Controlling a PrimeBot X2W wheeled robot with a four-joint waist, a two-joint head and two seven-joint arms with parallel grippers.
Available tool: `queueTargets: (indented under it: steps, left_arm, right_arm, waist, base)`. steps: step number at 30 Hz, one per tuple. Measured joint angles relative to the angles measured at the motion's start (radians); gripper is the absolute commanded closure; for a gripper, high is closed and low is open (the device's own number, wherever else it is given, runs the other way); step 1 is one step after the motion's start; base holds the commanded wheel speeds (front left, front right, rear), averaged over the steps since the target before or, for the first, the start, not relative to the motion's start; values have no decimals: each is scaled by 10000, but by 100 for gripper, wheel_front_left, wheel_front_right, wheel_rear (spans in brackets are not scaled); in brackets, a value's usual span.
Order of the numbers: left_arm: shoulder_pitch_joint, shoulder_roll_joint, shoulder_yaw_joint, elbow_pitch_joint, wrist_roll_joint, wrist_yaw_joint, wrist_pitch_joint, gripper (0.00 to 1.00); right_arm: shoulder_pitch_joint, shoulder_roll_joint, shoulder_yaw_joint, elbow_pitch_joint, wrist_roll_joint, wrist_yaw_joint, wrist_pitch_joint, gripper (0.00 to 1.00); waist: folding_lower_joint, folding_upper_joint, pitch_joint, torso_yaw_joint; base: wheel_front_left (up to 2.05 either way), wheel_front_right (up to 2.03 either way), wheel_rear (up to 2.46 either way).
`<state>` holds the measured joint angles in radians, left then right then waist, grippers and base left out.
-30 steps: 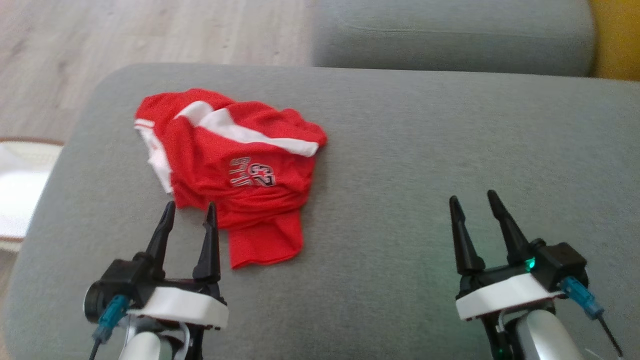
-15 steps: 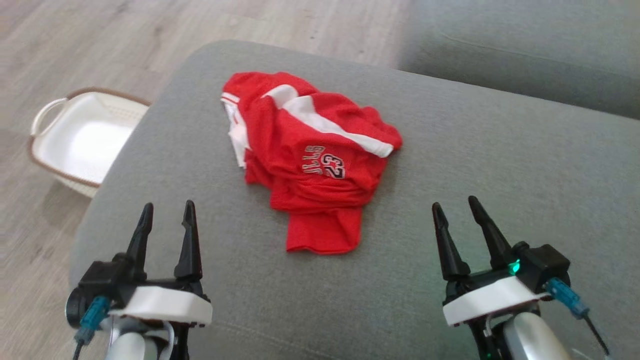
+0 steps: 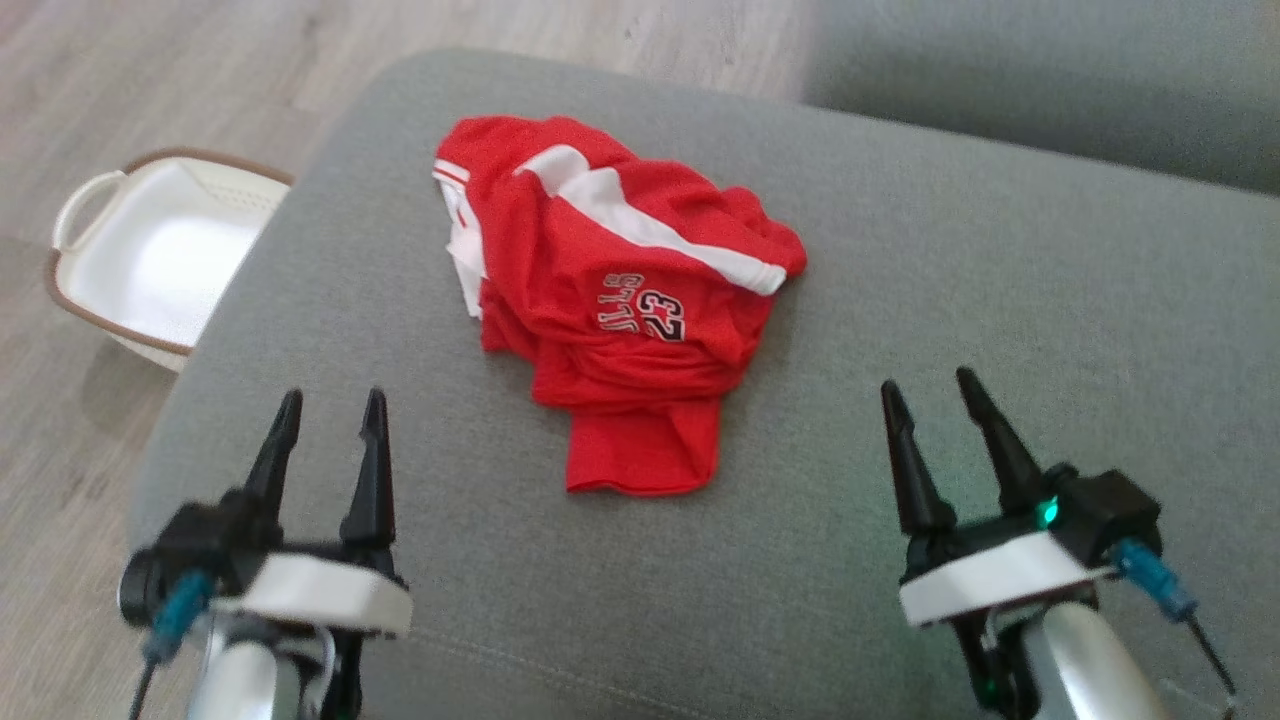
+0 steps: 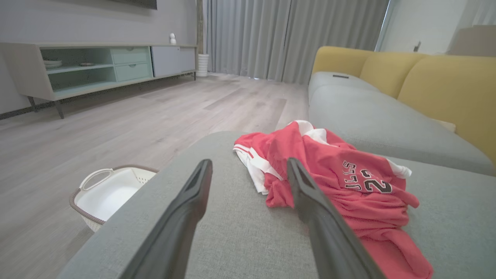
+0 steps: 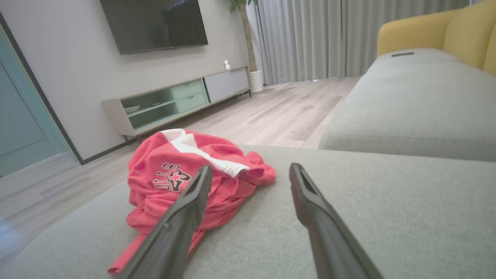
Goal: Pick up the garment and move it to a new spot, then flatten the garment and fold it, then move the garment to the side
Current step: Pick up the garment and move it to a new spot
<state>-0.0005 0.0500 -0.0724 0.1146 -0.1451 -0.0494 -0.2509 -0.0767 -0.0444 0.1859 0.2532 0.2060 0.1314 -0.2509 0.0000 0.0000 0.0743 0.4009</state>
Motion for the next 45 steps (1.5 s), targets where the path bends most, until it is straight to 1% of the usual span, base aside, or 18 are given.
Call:
queueTargets:
  steps: [3, 5, 8, 11, 14, 18, 23, 26, 29, 30, 31, 32, 33, 38, 42, 45]
  left_arm:
    - [-673, 38, 71, 424, 59, -337, -6, 0]
    - [-1354, 203, 42, 769, 63, -531, -17, 0]
    - [-2522, 656, -192, 1553, 54, -715, -33, 0]
    - [-3698, 1160, -617, 2545, -167, -752, 215, 0]
    - [-4827, 1630, -1195, 3350, -897, -754, 932, 0]
    - [-6030, 2261, -2119, 4042, -2021, -821, 1791, 0]
    - [-7050, 3089, -3346, 4922, -2882, -825, 2443, 0]
    - [-7374, 3310, -3837, 5388, -3628, -825, 2581, 0]
    - [-7617, 3453, -4497, 5693, -4130, -825, 2577, 0]
    - [-7682, 3513, -4696, 5758, -4324, -825, 2568, 14]
    - [-7727, 3578, -4863, 5825, -4500, -825, 2525, 14]
    - [-7765, 3645, -5068, 5883, -4619, -825, 2475, 82]
    - [-7798, 3693, -5260, 5908, -4771, -825, 2403, 100]
    - [-7839, 3793, -5668, 5962, -5494, -825, 1785, 100]
    - [-7957, 3925, -5637, 6019, -5626, -825, 788, 100]
    - [-8229, 3927, -5551, 5904, -5607, -817, 276, 100]
  right_arm:
    - [-290, 0, -232, -184, -186, 0, 0, 0]
    - [-593, -4, -433, -326, -378, 0, 0, 0]
    - [-914, -8, -721, -562, -694, 0, 0, 0]
    - [-1042, -12, -1057, -784, -953, 0, -2, 0]
    - [-1164, -13, -1323, -897, -1097, 0, -2, 0]
    - [-1406, -17, -1534, -1074, -1200, 0, -2, 0]
    - [-1419, -23, -1662, -1126, -1337, 0, -2, 0]
    - [-1426, -23, -1647, -1129, -1361, 0, -4, 0]
    - [-1443, -25, -1649, -1145, -1361, 0, -4, 0]
    - [-1456, -23, -1645, -1143, -1363, 0, -4, 0]
    - [-1476, -23, -1638, -1141, -1367, 0, -4, 0]
    - [-1508, -23, -1632, -1129, -1371, 0, -4, 0]
    - [-1544, -23, -1630, -1118, -1369, 0, -4, 0]
    - [-1588, -25, -1630, -1041, -1356, 0, -4, 0]
    - [-1587, -23, -1628, -978, -1310, 0, -4, 0]
    - [-1582, -23, -1638, -915, -1250, 0, -4, 0]
  waist:
    - [0, 0, 365, -193]
    - [0, 0, 655, -337]
    - [0, 0, 1138, -574]
    - [0, 0, 1644, -823]
    - [1, 0, 2115, -1093]
    - [1, 0, 2620, -1470]
    - [1, -1, 3083, -1822]
    - [0, 0, 3245, -1988]
    - [1, -1, 3362, -2076]
    - [1, -1, 3381, -2097]
    - [0, 0, 3386, -2120]
    - [0, 0, 3379, -2141]
    - [0, 0, 3359, -2157]
    - [0, 0, 3177, -2180]
    - [0, -1, 2978, -2169]
    - [0, 0, 2768, -2142]
  base:
    - [0, 0, 0]
    - [0, 0, 0]
    - [0, 0, 0]
    - [0, 0, 0]
    - [0, 0, 0]
    - [0, 0, 0]
    - [0, 0, 0]
    - [0, 0, 0]
    - [0, 0, 0]
    - [0, 0, 0]
    - [0, 0, 0]
    - [0, 0, 0]
    - [0, 0, 0]
    - [0, 0, 0]
    - [0, 0, 0]
    - [0, 0, 0]
